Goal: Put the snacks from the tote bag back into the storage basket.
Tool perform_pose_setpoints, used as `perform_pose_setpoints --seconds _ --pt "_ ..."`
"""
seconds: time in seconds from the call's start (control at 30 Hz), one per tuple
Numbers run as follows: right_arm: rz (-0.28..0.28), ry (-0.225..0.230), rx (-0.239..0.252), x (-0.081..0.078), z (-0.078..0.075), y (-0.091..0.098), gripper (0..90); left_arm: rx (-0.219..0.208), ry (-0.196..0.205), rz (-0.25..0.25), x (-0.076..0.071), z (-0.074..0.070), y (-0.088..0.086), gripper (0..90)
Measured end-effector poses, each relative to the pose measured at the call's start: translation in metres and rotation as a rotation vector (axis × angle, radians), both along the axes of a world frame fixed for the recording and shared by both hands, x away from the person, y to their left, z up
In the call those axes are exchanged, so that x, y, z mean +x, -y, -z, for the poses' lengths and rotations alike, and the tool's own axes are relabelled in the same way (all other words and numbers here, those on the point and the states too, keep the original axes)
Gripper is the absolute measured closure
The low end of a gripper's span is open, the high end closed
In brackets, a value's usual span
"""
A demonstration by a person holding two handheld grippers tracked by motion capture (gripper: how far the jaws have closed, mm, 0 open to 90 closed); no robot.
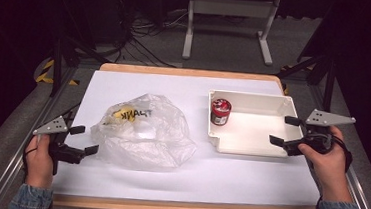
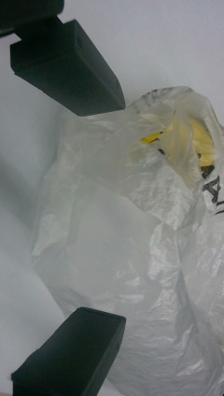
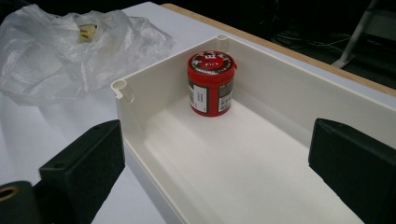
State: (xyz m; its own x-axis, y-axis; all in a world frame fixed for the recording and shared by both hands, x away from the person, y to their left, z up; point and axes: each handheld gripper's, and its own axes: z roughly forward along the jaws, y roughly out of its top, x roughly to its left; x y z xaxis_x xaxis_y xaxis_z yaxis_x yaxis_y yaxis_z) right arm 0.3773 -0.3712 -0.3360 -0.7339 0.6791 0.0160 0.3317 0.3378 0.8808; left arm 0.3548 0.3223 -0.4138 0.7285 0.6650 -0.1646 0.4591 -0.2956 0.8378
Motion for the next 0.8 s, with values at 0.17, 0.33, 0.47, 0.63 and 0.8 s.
perform_pose_setpoints --seconds 0.17,0.33,0.47,0.63,0.8 --pt "0.063 0.010 0.031 -0.015 0.012 0.010 4.0 -0.008 0.001 -0.006 -0.009 0.005 -0.001 2.1" --pt "0.100 0.023 0.038 -0.027 0.025 0.015 4.7 -0.006 0.011 -0.012 -0.013 0.009 0.001 2.0" --pt "0.142 0.039 0.078 -0.033 0.033 0.020 4.5 -0.004 0.007 -0.012 -0.013 0.012 0.004 2.0" --pt "0.157 0.053 0.083 -0.039 0.043 0.021 3.5 -0.009 -0.001 -0.005 -0.014 0.018 0.006 2.1" --pt "0.146 0.055 0.080 -0.042 0.057 0.018 3.2 -0.016 0.018 -0.008 -0.017 0.023 0.004 2.1"
